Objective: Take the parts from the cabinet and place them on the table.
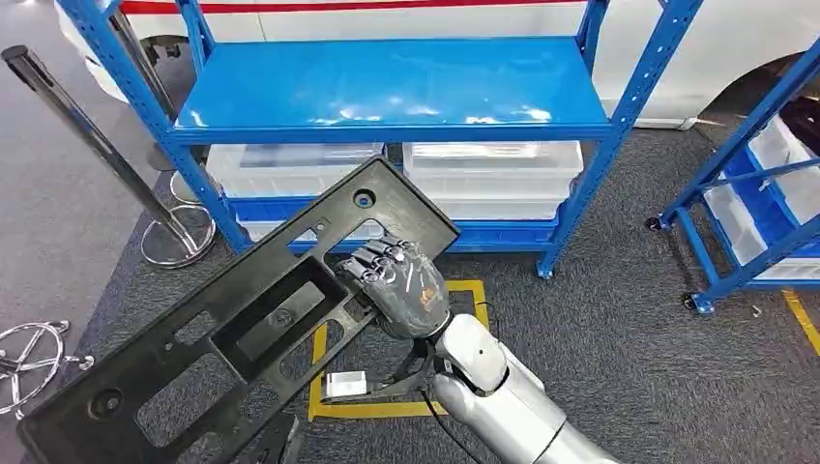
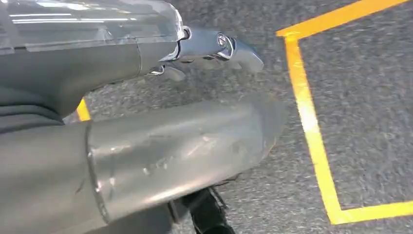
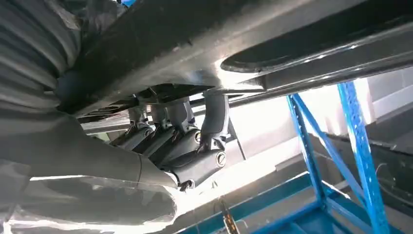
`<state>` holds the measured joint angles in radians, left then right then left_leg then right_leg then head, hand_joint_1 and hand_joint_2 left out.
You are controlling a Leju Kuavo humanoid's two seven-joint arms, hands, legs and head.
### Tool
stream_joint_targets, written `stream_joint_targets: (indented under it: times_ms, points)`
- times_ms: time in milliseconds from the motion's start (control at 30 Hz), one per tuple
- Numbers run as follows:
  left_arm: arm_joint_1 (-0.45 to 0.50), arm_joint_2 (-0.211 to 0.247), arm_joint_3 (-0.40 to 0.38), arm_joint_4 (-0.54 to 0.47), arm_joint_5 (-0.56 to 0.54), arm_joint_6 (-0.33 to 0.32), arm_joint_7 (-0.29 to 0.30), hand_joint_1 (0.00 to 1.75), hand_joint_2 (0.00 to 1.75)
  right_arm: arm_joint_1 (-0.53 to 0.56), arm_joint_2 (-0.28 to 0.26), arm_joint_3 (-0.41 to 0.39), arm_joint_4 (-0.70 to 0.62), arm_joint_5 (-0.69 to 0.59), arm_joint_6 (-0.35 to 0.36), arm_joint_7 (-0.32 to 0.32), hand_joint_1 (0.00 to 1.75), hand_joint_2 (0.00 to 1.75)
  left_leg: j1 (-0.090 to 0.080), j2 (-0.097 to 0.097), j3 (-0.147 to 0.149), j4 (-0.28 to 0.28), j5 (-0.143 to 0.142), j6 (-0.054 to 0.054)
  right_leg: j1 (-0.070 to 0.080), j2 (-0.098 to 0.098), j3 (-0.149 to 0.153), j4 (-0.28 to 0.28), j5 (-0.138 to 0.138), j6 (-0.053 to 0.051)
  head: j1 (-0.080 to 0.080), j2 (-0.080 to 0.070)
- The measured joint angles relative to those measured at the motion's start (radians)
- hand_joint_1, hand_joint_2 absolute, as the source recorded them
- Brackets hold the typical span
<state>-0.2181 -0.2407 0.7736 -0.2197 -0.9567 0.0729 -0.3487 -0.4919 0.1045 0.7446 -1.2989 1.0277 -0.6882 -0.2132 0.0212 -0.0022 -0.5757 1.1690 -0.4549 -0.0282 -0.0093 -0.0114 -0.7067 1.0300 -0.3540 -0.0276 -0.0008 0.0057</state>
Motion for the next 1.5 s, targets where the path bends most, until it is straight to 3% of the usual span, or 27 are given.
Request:
stream_joint_targets:
  times_ms: [33,67,167,200,300,333,367,433,500,533,567,667,700,733,800,867,933,1000,1067,1100,1200,1233,1267,1333,1367,1433,1500]
  points:
    - [-0.005,0.0,0.0,0.0,0.0,0.0,0.0,0.0,0.0,0.0,0.001,0.0,-0.002,0.001,0.0,0.001,1.75,1.75,-0.005,-0.001,0.084,-0.107,-0.062,0.006,0.003,0.001,-0.008,0.004,0.011,0.006,0.0,0.0]
    - [-0.01,0.0,0.0,0.0,-0.002,-0.002,-0.002,0.0,0.0,0.0,-0.001,0.0,-0.005,0.001,0.0,0.003,1.75,1.75,-0.008,-0.001,0.115,-0.185,-0.089,0.013,0.005,-0.001,-0.012,0.007,0.02,0.012,0.001,0.0]
    - [-0.009,-0.002,-0.001,0.0,-0.003,-0.003,-0.001,0.0,0.0,0.001,-0.002,0.0,-0.006,0.002,0.001,0.006,1.75,1.75,-0.015,-0.001,0.093,-0.171,-0.061,0.032,0.0,-0.004,-0.006,-0.015,0.059,0.033,0.001,0.0]
    - [-0.007,-0.003,-0.001,0.0,-0.003,-0.003,0.0,0.0,0.0,0.002,-0.004,0.0,-0.005,0.002,0.001,0.006,1.75,1.75,-0.002,0.006,0.084,-0.18,-0.04,0.044,-0.003,0.001,-0.014,-0.012,0.052,0.039,0.001,0.0]
    - [-0.008,-0.005,-0.001,0.0,0.0,-0.003,0.0,0.0,0.0,0.004,-0.01,0.0,-0.005,0.002,0.001,0.007,1.75,1.75,-0.005,0.01,0.036,-0.18,0.004,0.06,-0.004,0.008,-0.062,0.15,-0.143,0.049,0.001,0.0]
    - [-0.008,-0.005,-0.001,0.0,0.0,-0.003,0.0,0.0,0.0,0.004,-0.01,0.0,-0.005,0.002,0.001,0.007,1.75,1.75,-0.006,0.011,0.017,-0.179,0.019,0.059,-0.004,0.008,-0.076,0.227,-0.185,0.052,0.001,0.0]
    - [-0.007,-0.005,-0.001,0.0,0.0,-0.003,0.0,0.0,0.0,0.006,-0.012,0.0,-0.005,0.002,0.001,0.007,1.75,1.75,-0.006,0.012,-0.005,-0.177,0.034,0.058,-0.004,0.008,-0.083,0.297,-0.197,0.055,0.001,0.0]
    - [-0.006,-0.005,-0.001,0.0,0.0,-0.003,0.0,0.0,0.0,0.008,-0.015,0.0,-0.005,0.002,0.001,0.007,1.75,1.75,-0.006,0.013,-0.045,-0.17,0.061,0.052,-0.007,0.008,-0.04,0.31,-0.13,0.056,0.001,0.0]
    - [-0.007,-0.005,-0.001,0.0,0.0,-0.003,0.0,0.0,0.0,0.008,-0.015,0.0,-0.005,0.002,0.001,0.008,1.75,1.75,-0.005,0.013,-0.078,-0.164,0.082,0.043,-0.009,0.008,0.07,0.189,-0.093,0.053,0.001,0.0]
    - [-0.007,-0.006,-0.001,0.0,0.0,-0.003,0.0,0.0,0.0,0.005,-0.015,0.0,-0.006,0.002,0.001,0.009,1.75,1.75,-0.007,0.012,-0.091,-0.156,0.09,0.036,-0.009,0.01,0.159,0.082,-0.142,0.049,0.001,0.0]
    - [-0.008,-0.006,-0.001,0.0,0.0,-0.003,0.0,0.0,0.0,0.004,-0.013,0.0,-0.006,0.004,0.001,0.008,1.75,1.75,-0.009,0.012,-0.096,-0.151,0.097,0.03,-0.002,0.013,0.202,0.004,-0.178,0.041,0.0,0.0]
    - [-0.006,-0.008,0.0,0.0,0.0,-0.003,0.0,0.0,0.0,0.004,-0.013,0.0,-0.005,0.003,0.002,0.011,1.75,1.75,-0.007,0.011,-0.097,-0.164,0.13,0.011,0.006,0.013,0.184,0.006,-0.163,0.016,0.001,0.0]
    - [-0.003,-0.008,0.0,0.0,0.002,-0.003,0.0,0.0,0.0,0.005,-0.013,0.0,-0.003,0.003,0.002,0.011,1.75,1.75,-0.005,0.01,-0.103,-0.163,0.13,0.005,-0.003,0.009,0.175,0.001,-0.149,0.004,0.001,0.0]
    - [-0.001,-0.008,0.0,0.0,0.002,-0.004,-0.001,0.0,0.0,0.004,-0.012,0.001,-0.002,0.004,0.002,0.011,1.75,1.75,-0.002,0.009,-0.117,-0.14,0.088,0.001,-0.003,0.005,0.163,0.001,-0.137,-0.007,0.0,0.0]
    - [0.002,-0.008,0.0,0.0,0.003,-0.004,-0.002,0.0,0.0,0.004,-0.01,0.001,0.001,0.003,0.002,0.012,1.75,1.75,-0.001,0.009,-0.158,-0.006,-0.049,-0.004,0.0,0.004,0.13,0.001,-0.111,-0.019,0.0,0.0]
    - [0.001,-0.009,0.0,0.0,0.003,-0.005,-0.002,0.0,0.0,0.005,-0.01,0.001,0.004,0.004,0.002,0.012,1.75,1.75,-0.001,0.009,-0.185,0.136,-0.108,-0.007,0.006,0.004,0.097,0.002,-0.085,-0.021,0.0,0.0]
    - [0.002,-0.008,0.0,0.0,0.003,-0.005,-0.003,0.0,0.0,0.008,-0.01,0.001,0.008,0.005,0.002,0.012,1.75,1.75,-0.003,0.009,-0.152,0.158,-0.061,-0.002,0.012,0.004,0.064,0.004,-0.061,-0.02,0.0,0.0]
    - [0.0,-0.008,0.0,0.0,0.003,-0.005,-0.006,0.0,0.0,0.008,-0.01,0.001,0.009,0.008,0.002,0.012,1.75,1.75,-0.01,0.008,-0.039,0.029,-0.003,0.016,0.017,0.005,0.038,0.007,-0.039,-0.019,0.0,0.0]
    - [-0.006,-0.008,0.0,0.0,0.003,-0.006,-0.009,0.0,0.0,0.006,-0.008,0.001,0.008,0.012,0.001,0.012,1.75,1.75,-0.024,0.009,0.092,-0.152,-0.059,0.044,0.02,0.003,0.028,0.009,-0.022,-0.011,0.001,0.0]
    - [-0.009,-0.009,-0.001,0.0,0.003,-0.006,-0.011,0.0,0.0,0.006,-0.006,0.001,0.008,0.014,0.001,0.012,1.75,1.75,-0.025,0.009,0.097,-0.173,-0.063,0.037,0.014,0.0,0.028,0.007,-0.012,-0.005,0.001,0.0]
    - [-0.005,-0.01,0.0,0.0,0.003,-0.006,-0.011,0.0,0.0,0.005,-0.004,0.001,0.008,0.015,0.001,0.012,1.75,1.75,-0.026,0.009,0.078,-0.196,-0.027,0.056,0.014,-0.001,0.027,-0.012,0.024,0.015,0.001,0.0]
    - [-0.006,-0.013,0.0,0.0,0.003,-0.006,-0.011,0.0,0.0,0.007,-0.005,0.001,0.008,0.016,0.001,0.012,1.75,1.75,-0.02,0.017,0.079,-0.205,-0.007,0.057,0.013,0.003,0.012,0.0,-0.002,0.02,0.001,0.0]
    - [-0.008,-0.014,0.0,0.0,0.004,-0.006,-0.011,0.0,0.0,0.006,-0.005,0.001,0.008,0.016,0.001,0.013,1.75,1.75,-0.019,0.015,0.063,-0.21,0.008,0.069,0.012,0.008,-0.002,0.035,-0.06,0.024,0.002,0.0]
    - [-0.007,-0.016,0.0,0.0,0.003,-0.006,-0.011,0.0,0.0,0.007,-0.006,0.001,0.008,0.016,0.001,0.015,1.75,1.75,-0.019,0.015,0.027,-0.208,0.036,0.065,0.003,0.01,-0.042,0.187,-0.183,0.035,0.002,0.0]
    - [-0.006,-0.016,0.0,0.0,0.003,-0.007,-0.01,0.0,0.0,0.008,-0.006,0.001,0.009,0.016,0.001,0.015,1.75,1.75,-0.019,0.015,0.012,-0.206,0.046,0.064,0.001,0.01,-0.054,0.247,-0.206,0.039,0.002,0.0]
    - [-0.005,-0.016,0.0,0.0,0.003,-0.007,-0.009,0.0,0.0,0.009,-0.009,0.001,0.009,0.016,0.0,0.016,1.75,1.75,-0.016,0.016,-0.026,-0.196,0.067,0.057,-0.006,0.009,-0.035,0.287,-0.172,0.046,0.001,0.0]
    - [-0.005,-0.017,0.0,0.0,0.003,-0.007,-0.009,0.0,0.0,0.009,-0.01,0.001,0.009,0.016,0.0,0.016,1.75,1.75,-0.011,0.016,-0.062,-0.178,0.083,0.047,-0.013,0.009,0.064,0.173,-0.114,0.051,0.001,0.0]
